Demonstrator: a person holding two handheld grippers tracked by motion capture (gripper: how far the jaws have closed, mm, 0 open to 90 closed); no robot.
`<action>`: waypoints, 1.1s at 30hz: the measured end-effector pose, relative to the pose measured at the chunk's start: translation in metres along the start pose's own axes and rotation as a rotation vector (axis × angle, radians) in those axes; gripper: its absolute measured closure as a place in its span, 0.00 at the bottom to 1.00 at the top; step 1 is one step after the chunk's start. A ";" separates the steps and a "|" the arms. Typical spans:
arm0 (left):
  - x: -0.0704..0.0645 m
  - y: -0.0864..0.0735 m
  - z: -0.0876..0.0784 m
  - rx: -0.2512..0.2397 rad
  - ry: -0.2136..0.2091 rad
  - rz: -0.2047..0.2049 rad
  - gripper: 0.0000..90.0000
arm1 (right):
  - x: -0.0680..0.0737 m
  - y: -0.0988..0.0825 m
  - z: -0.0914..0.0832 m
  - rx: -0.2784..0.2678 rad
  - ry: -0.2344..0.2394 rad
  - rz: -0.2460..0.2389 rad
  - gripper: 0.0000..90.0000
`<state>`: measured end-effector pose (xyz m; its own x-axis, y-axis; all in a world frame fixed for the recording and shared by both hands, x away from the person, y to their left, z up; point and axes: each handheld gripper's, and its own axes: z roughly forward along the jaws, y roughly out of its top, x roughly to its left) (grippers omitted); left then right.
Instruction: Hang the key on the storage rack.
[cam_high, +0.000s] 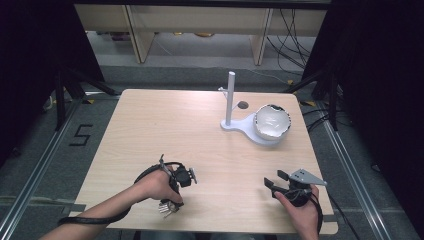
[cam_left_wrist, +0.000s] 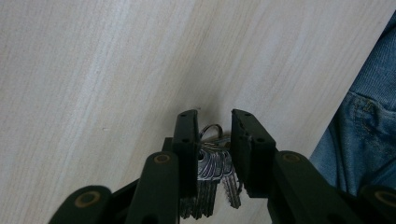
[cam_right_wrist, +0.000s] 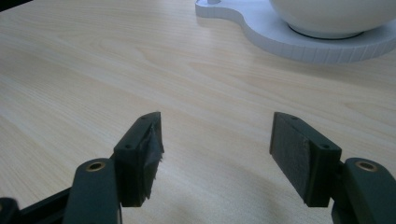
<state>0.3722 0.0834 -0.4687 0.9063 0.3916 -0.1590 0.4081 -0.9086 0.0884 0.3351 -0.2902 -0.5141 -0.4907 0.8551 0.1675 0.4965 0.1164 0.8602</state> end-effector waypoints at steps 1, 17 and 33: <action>0.000 0.000 0.000 0.000 0.000 0.000 0.79 | 0.000 0.000 -0.001 0.012 -0.007 0.002 0.39; 0.002 0.005 0.003 -0.024 0.026 0.048 0.70 | 0.000 0.000 0.000 0.003 0.003 -0.001 0.39; -0.002 0.004 0.010 0.021 0.034 0.139 0.70 | -0.004 0.001 0.000 -0.006 -0.009 -0.055 0.39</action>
<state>0.3712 0.0779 -0.4779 0.9574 0.2658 -0.1130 0.2760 -0.9573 0.0862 0.3374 -0.2939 -0.5139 -0.5107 0.8519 0.1162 0.4652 0.1602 0.8706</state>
